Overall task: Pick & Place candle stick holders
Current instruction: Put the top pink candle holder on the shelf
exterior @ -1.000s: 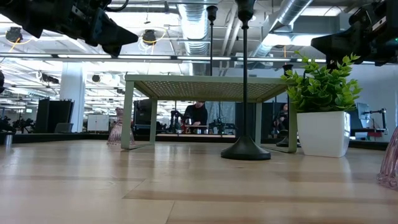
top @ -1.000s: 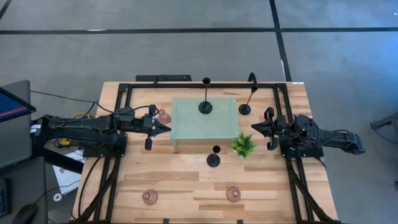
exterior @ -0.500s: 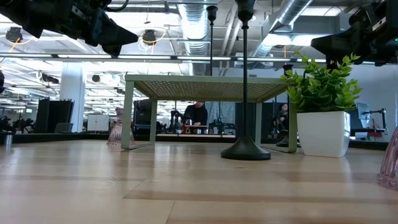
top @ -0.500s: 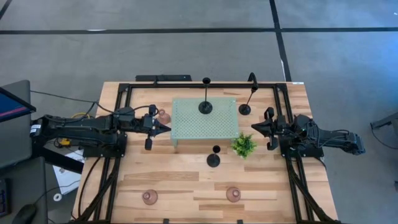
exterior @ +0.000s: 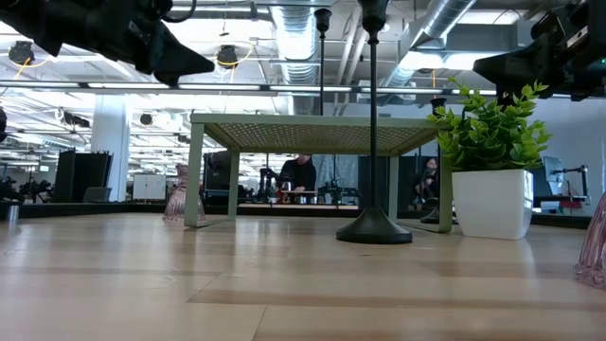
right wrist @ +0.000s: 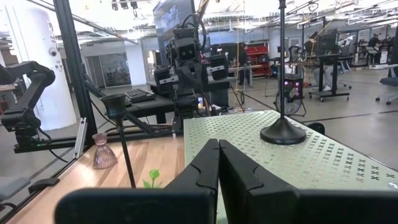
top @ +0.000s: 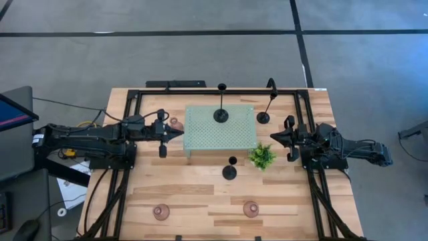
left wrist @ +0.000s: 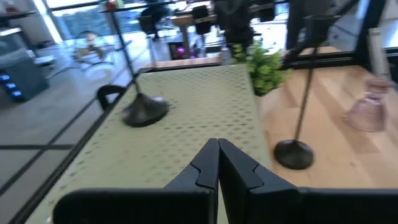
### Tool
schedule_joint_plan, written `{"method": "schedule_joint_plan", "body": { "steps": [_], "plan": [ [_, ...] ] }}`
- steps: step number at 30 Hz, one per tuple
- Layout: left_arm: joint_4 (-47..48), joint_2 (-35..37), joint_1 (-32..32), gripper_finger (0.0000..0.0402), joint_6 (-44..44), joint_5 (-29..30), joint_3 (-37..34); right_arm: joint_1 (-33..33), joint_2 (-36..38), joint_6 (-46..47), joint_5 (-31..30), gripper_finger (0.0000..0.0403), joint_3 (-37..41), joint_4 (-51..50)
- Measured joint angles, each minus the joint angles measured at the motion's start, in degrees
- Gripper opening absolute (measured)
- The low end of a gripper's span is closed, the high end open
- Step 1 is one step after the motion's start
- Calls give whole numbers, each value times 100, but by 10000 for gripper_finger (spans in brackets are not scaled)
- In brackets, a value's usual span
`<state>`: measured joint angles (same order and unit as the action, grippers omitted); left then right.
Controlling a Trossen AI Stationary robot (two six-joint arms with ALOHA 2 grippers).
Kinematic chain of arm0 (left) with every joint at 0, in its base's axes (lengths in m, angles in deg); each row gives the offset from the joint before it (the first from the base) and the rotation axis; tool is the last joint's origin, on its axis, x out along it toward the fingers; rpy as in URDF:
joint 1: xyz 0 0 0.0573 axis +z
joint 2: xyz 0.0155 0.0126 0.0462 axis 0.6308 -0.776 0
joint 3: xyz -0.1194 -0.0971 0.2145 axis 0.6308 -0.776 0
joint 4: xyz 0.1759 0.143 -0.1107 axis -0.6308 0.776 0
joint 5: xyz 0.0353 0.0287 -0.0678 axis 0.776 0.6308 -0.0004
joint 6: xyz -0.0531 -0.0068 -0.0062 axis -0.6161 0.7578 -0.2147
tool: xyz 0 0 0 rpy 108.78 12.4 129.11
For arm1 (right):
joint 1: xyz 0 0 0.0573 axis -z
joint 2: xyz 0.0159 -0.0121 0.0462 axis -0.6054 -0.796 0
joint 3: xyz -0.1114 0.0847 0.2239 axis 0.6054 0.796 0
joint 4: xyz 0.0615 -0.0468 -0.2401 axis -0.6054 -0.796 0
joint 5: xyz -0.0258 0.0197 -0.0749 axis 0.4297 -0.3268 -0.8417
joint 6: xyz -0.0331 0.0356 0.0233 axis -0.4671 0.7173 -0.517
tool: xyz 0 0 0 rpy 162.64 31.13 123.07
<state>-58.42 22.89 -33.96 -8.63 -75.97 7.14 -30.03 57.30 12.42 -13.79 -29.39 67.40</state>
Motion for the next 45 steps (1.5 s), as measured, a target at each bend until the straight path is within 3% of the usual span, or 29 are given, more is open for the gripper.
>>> {"method": "schedule_joint_plan", "body": {
  "steps": [19, 26, 34, 37, 45],
  "plan": [
    [648, 28, -160, 4, -1106, 477, 0, 0, 0, 7, 0, 0, 0, -7],
    [696, 609, -449, 3, -892, 1487, 92, -1, 0, 7, 0, 0, 0, -21],
    [1733, 1461, -1242, 3, -1338, 3136, 133, -2, 0, 7, 0, 0, -4, -147],
    [2064, 1455, -1607, 3, -1685, 3648, 136, -1, 0, 7, 0, 0, -4, -149],
    [2624, 884, -2348, 3, -2689, 4059, 136, 2, 0, 5, -1, 0, -4, -139]
  ]
}}
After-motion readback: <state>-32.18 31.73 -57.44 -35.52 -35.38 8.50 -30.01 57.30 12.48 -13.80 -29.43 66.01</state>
